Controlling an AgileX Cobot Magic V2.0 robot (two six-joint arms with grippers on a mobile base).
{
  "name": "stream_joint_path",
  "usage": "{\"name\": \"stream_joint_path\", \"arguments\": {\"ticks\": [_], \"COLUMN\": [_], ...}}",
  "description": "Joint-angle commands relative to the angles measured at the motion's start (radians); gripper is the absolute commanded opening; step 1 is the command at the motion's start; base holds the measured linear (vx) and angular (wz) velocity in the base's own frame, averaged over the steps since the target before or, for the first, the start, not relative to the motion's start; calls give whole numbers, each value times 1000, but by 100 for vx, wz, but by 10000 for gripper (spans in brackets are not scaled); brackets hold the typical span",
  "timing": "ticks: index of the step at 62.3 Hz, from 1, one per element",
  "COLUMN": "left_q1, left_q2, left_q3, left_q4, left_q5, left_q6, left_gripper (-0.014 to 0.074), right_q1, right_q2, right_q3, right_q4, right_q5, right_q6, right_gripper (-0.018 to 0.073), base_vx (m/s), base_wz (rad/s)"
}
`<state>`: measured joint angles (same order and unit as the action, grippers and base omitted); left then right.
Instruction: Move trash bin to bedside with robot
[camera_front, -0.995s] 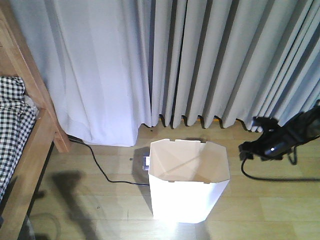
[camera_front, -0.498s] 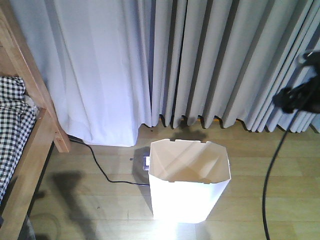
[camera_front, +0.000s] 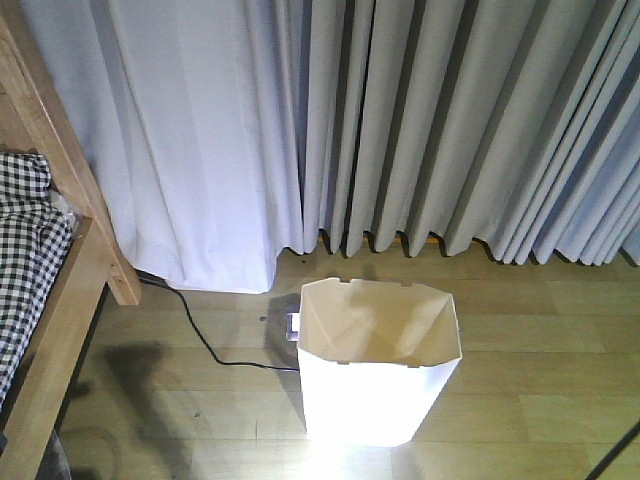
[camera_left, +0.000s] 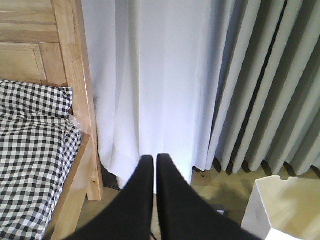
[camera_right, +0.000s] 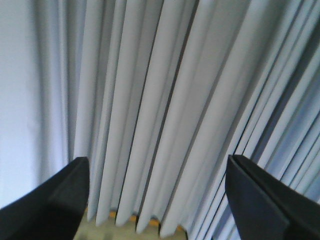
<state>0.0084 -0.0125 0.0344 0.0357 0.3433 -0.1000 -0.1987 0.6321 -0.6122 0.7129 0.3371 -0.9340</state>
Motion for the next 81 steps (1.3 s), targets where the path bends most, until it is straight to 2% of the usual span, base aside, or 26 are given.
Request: {"name": "stream_joint_path", "arguments": {"ticks": [1,9,16,25,38,48,53,64,68,72,81], "left_q1": [0,0,0,0,0,0,0,0,0,0,0], "left_q2": [6,6,6,6,6,6,6,6,6,6,6], "left_q3": [3,3,3,3,3,3,3,3,3,3,3], "left_q4": [-2,-2,-2,-2,-2,-2,-2,-2,-2,-2,-2], "left_q5": [-71,-71,-71,-71,-71,-71,-71,-71,-71,-71,-71], "left_q6": [-4,-4,-4,-4,-4,-4,-4,-4,-4,-4,-4], "left_gripper": [-6,-6,-6,-6,-6,-6,-6,-6,-6,-6,-6], "right_q1": [28,73,83,83,83,83,83,83,83,83,83], "right_q2": [-78,-190,-293,-379,-399,-399,-399,-399,-399,-399,-399], "right_q3": [46,157,232,306,320,320,320,321,321,321,321], "right_q4": [45,95,200,269,470,567,598,588,563,544,544], "right_q5": [-100,-135,-164,-163,-159,-159,-159,-198,-222,-238,-241], "right_q6": [1,2,2,2,2,1,1,-6,-41,-81,-110], "right_gripper": [547,547,547,547,547,547,547,537,486,384,34], "base_vx": [0,0,0,0,0,0,0,0,0,0,0], "base_wz": [0,0,0,0,0,0,0,0,0,0,0]}}
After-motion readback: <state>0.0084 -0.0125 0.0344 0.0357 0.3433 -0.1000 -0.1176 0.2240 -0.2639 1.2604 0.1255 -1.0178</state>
